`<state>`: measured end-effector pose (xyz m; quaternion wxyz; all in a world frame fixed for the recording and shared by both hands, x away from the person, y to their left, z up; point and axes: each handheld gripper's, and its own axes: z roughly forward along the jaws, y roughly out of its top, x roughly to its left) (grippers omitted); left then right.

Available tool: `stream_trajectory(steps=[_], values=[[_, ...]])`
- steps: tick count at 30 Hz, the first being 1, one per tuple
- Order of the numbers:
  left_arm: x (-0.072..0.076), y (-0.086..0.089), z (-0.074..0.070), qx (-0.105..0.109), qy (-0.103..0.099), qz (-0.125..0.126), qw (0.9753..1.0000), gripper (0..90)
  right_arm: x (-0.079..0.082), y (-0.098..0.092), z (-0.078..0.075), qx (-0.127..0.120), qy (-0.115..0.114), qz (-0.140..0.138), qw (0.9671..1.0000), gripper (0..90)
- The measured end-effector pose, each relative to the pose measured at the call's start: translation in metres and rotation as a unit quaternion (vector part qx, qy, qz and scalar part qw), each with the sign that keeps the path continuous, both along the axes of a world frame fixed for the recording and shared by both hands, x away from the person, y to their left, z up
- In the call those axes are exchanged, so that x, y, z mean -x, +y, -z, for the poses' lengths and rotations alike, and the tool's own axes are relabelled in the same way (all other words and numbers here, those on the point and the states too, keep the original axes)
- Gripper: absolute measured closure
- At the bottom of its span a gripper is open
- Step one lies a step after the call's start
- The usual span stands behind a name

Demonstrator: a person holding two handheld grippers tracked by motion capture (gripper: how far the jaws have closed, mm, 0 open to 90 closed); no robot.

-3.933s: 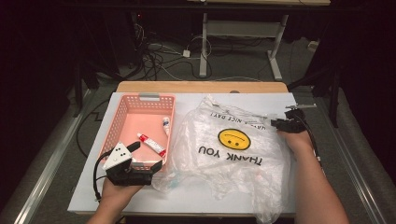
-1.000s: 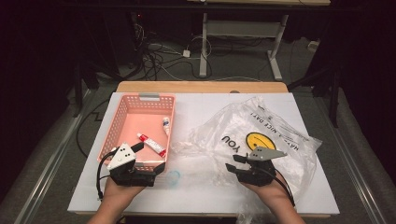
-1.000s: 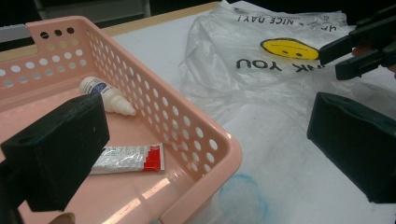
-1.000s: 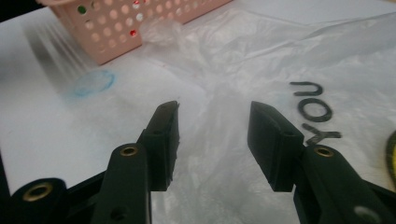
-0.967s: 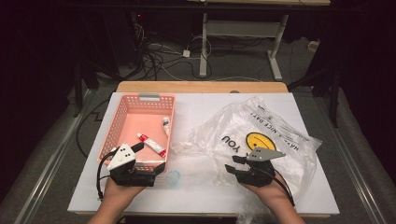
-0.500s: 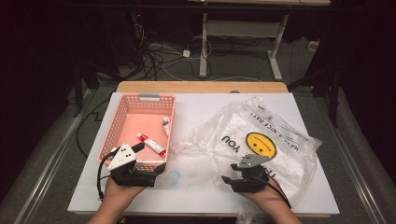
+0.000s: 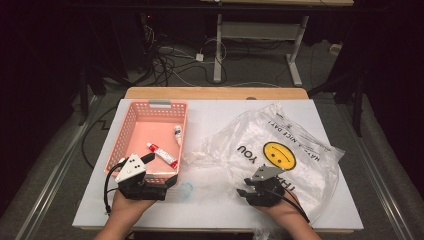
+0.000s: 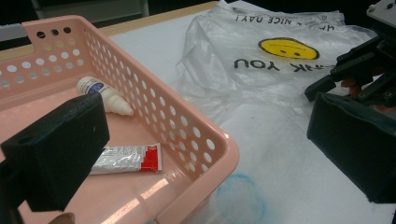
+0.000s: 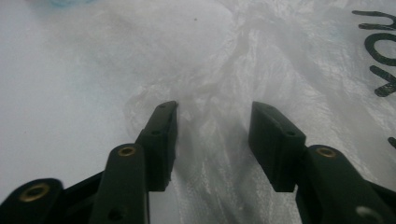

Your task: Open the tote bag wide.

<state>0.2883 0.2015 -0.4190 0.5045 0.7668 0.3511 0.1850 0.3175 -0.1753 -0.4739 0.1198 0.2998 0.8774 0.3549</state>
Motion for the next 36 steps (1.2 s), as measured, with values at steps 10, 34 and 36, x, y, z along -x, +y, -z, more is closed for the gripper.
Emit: stream_trajectory(steps=[10, 34, 36], values=[[0.000, -0.001, 0.000, 0.001, 0.002, 0.000, 1.0000, 0.0, 0.000, 0.000, -0.001, -0.002, -0.008, 0.001, 1.0000, 60.4], [0.001, -0.001, 0.000, 0.001, -0.001, 0.000, 1.0000, 0.0, -0.006, 0.001, 0.001, 0.001, -0.017, 0.022, 0.9996, 77.9], [0.001, -0.001, 0.000, 0.001, -0.001, 0.000, 1.0000, 0.0, -0.007, -0.001, 0.002, 0.003, -0.015, 0.019, 0.9997, 78.4]])
